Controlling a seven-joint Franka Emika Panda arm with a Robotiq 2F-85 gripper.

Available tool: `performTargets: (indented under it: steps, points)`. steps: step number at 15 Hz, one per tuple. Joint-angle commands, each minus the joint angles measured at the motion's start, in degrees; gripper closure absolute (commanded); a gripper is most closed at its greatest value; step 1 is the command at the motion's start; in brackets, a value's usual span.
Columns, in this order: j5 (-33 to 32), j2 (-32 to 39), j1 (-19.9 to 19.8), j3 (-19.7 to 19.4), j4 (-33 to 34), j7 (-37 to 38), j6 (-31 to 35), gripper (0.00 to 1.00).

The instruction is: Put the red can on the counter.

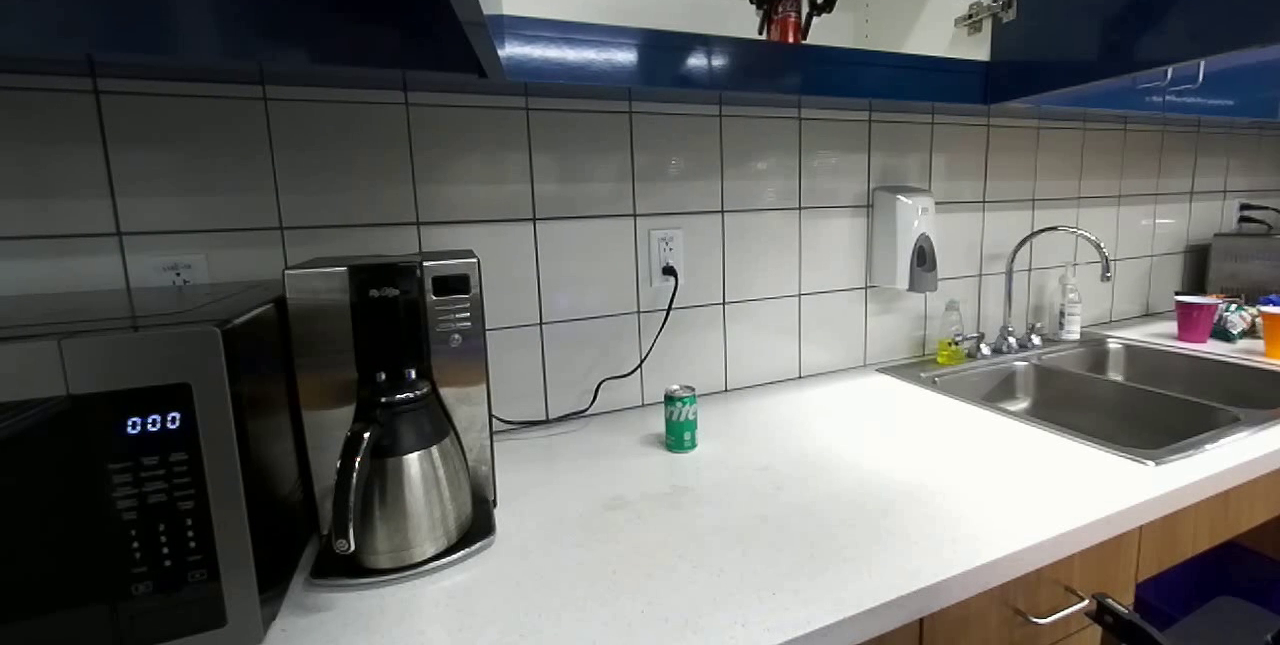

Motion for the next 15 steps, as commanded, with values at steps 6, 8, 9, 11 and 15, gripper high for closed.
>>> performTargets:
  steps: [6, 8, 9, 11, 15]
  points:
    - [-0.7, 1.8, 0.8, 0.2, 3.3, 0.9, -1.5, 0.61]
    - [-1.0, 1.3, 1.4, 0.4, 3.5, 0.9, -1.8, 0.61]
    - [-1.1, 1.0, 1.8, 0.4, 3.4, 1.0, -1.8, 0.61]
    - [-1.5, 0.2, 2.7, 0.5, 3.0, 1.1, -2.0, 0.61]
    - [-1.6, -1.6, 4.1, 0.3, 2.0, 1.1, -1.9, 0.61]
